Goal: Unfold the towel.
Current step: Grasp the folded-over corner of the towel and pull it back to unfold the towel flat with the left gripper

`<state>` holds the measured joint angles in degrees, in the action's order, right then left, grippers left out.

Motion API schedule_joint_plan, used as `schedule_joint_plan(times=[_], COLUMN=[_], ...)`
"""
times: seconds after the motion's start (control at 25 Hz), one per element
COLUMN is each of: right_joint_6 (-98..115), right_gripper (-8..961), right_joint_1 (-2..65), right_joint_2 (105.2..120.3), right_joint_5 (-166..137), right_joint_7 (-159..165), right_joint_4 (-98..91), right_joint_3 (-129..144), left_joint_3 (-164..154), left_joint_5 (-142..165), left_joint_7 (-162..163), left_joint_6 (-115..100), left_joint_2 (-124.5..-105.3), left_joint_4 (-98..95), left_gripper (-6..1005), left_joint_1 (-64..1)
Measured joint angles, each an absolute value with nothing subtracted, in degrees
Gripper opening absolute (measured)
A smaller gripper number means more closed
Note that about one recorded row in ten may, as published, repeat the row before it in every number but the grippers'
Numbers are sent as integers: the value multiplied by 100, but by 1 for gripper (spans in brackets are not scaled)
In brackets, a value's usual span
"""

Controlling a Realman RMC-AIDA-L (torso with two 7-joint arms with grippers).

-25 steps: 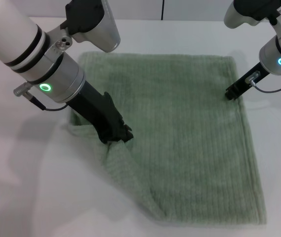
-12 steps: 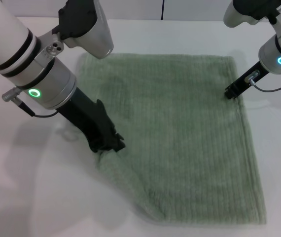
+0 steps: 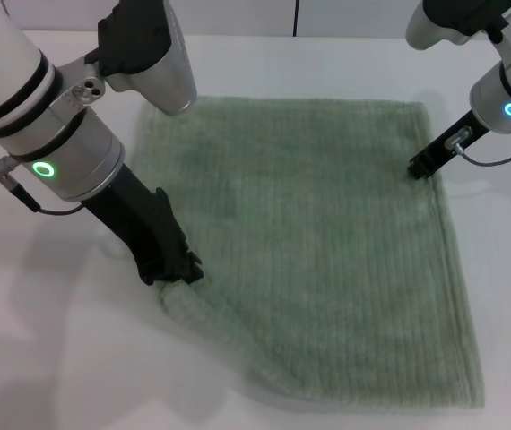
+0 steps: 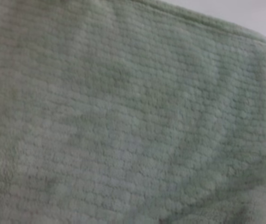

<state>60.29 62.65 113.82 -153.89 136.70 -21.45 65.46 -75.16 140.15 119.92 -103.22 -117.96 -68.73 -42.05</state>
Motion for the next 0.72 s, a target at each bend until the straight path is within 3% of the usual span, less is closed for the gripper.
schedule_joint_plan(times=[0.72], right_joint_6=[5988], right_gripper=[1], right_joint_1=[6270], right_joint_2=[11382], right_joint_5=[-15389], right_joint_7=[13668], right_joint_4=[-2144], right_joint_3=[6546], left_joint_3=[-7602], left_joint_5=[14317], left_joint_7=[12158], left_joint_6=[-10644], left_joint_2=[-11818], left_joint_4=[-7060], left_gripper=[55], left_joint_1=[-4178])
